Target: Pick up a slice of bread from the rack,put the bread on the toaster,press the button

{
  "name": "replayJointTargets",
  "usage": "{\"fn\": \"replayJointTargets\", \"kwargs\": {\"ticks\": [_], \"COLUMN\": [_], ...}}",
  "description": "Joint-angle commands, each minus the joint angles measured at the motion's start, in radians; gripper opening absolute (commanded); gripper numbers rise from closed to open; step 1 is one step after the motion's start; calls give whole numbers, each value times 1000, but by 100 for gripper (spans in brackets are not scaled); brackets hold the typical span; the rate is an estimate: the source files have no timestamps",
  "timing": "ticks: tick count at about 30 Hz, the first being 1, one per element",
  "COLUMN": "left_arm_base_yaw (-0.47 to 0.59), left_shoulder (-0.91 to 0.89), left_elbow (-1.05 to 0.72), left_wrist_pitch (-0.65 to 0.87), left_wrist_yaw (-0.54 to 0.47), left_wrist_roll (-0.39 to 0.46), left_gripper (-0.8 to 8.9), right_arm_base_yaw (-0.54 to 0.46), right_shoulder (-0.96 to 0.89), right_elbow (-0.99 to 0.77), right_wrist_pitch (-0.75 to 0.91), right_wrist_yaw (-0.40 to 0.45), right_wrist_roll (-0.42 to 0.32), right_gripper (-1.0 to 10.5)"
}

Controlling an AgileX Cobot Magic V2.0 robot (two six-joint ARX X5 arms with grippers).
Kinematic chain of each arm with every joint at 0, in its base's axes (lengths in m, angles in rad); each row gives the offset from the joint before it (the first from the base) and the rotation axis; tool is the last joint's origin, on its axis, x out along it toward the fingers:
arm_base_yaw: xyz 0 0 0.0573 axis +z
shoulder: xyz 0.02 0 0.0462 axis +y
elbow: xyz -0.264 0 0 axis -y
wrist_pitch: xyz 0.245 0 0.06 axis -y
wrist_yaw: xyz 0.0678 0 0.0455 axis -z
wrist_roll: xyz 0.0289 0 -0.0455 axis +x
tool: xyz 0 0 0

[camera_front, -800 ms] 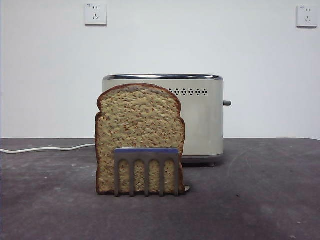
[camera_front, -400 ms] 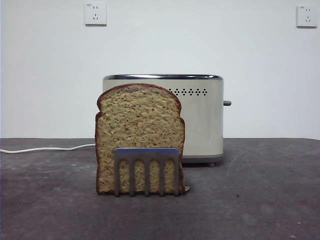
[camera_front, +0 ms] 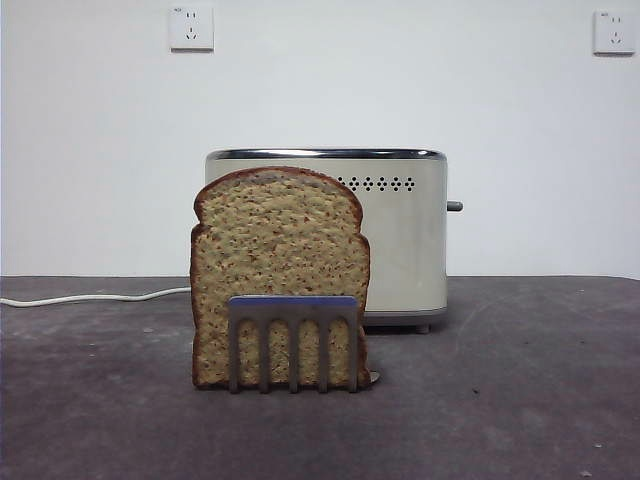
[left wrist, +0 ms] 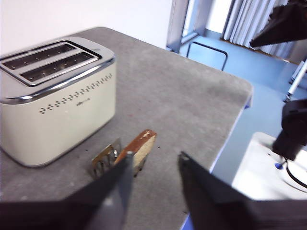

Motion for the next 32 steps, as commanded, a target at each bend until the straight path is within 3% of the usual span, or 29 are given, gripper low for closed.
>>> {"fn": "replayJointTargets", "kwargs": {"ticks": [1, 5, 18, 25, 32], "left_arm_base_yaw": [-50, -132, -464, -607, -670], "left_shoulder": [32, 110, 518, 726, 886], "left_elbow": [26, 92, 360, 371, 371], "left_wrist_pitch": [13, 11, -87, -84, -39], "left_wrist_yaw": [-8, -73, -358, -548, -647], "left_wrist_roll": [18, 35, 244, 360, 440], "left_gripper": [536, 536, 535, 535, 535], "right_arm_base_yaw": [2, 2, 2, 2, 2], "right_shoulder": [-1, 5, 10, 24, 27], "right_elbow": [2, 2, 2, 2, 2], "right_wrist_pitch": [3, 3, 3, 3, 3], "right_wrist_yaw": [-2, -2, -2, -1, 7], "right_wrist_roll": [-13, -13, -17, -28, -31], "right_gripper": [-12, -12, -12, -12, -12]}}
